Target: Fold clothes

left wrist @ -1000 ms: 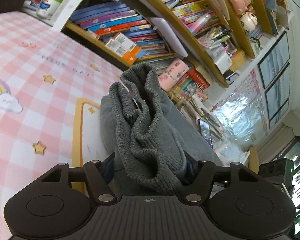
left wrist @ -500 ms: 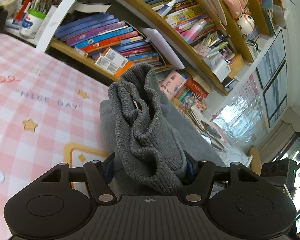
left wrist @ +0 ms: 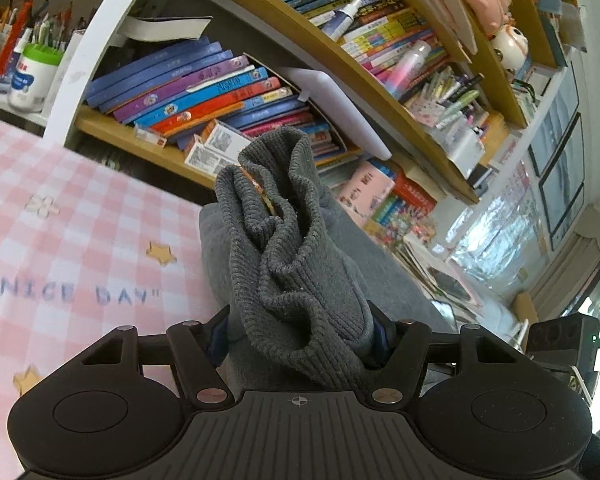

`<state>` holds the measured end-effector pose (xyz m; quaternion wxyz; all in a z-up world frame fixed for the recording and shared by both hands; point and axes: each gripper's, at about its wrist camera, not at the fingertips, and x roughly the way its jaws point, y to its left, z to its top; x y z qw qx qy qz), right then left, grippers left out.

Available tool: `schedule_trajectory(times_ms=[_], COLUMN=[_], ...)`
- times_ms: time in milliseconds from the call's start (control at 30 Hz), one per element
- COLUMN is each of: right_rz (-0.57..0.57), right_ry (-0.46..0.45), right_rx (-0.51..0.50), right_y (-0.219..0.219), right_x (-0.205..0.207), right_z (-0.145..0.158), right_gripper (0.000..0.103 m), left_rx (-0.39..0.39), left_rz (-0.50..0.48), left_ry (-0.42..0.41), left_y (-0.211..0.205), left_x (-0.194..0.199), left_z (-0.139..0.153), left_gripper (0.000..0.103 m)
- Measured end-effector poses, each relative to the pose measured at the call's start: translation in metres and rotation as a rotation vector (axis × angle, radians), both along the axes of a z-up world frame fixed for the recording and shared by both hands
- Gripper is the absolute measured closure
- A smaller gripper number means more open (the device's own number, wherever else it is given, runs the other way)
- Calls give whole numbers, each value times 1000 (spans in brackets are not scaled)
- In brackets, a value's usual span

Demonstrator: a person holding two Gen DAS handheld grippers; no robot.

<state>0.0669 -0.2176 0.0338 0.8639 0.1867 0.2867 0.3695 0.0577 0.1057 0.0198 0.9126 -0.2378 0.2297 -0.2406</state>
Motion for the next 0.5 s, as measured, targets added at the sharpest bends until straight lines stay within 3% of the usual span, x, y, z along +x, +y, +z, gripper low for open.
schedule_trajectory(times_ms=[500], right_rz=[-28], right_ry=[-32], right_rx=[23], right_y=[3], right_x=[97], right_z=[-15], right_gripper=[66], left_rx=[11], left_rz=[22], left_ry=[-18], left_y=[-2], left_x=[95], left_z=[-5], left_gripper=[39])
